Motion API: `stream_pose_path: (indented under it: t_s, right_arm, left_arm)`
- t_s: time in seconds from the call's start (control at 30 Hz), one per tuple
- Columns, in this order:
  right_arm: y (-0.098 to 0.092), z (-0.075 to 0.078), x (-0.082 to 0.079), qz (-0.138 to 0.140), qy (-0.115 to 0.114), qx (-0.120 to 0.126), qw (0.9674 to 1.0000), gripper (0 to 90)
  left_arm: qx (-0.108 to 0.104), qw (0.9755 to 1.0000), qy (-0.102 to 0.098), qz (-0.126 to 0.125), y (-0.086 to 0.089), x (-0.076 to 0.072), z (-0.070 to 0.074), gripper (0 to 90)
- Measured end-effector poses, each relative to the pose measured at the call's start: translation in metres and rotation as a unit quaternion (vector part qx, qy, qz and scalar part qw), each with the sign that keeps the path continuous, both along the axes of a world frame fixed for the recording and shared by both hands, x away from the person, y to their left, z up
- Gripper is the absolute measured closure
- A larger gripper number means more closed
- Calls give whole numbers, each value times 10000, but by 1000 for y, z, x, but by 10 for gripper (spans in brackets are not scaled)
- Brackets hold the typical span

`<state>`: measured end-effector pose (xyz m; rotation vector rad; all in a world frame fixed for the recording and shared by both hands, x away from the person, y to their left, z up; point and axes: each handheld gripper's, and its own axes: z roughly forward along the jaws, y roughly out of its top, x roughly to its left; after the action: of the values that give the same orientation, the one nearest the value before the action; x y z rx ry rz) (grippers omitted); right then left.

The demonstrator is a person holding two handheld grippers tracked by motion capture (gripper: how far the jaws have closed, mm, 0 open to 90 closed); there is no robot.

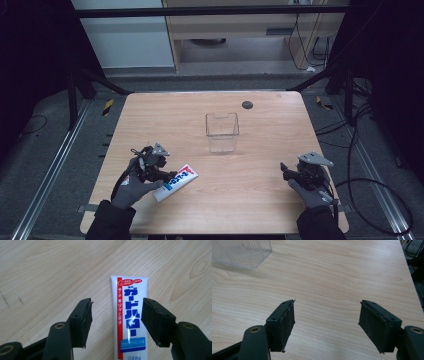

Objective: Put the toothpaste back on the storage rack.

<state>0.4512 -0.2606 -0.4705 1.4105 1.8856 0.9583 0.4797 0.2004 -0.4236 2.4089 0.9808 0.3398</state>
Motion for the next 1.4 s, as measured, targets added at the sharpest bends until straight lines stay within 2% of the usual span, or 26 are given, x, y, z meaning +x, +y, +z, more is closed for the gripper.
stream_pose_path:
  t_s: [0.43, 0.8, 1.4]
  right_arm:
    - [2, -2, 1, 59, 66, -14, 10000, 284]
    - [3, -3, 2, 66, 102, -9, 9999, 283]
    - [5, -4, 4, 92, 143, -24, 9999, 281]
  left_arm:
    - [290, 9990, 300, -150, -12, 2, -16, 378]
    - [476, 9975, 442, -283, -24, 6, -25, 375]
    - [659, 9948, 705, -316, -34, 14, -40, 381]
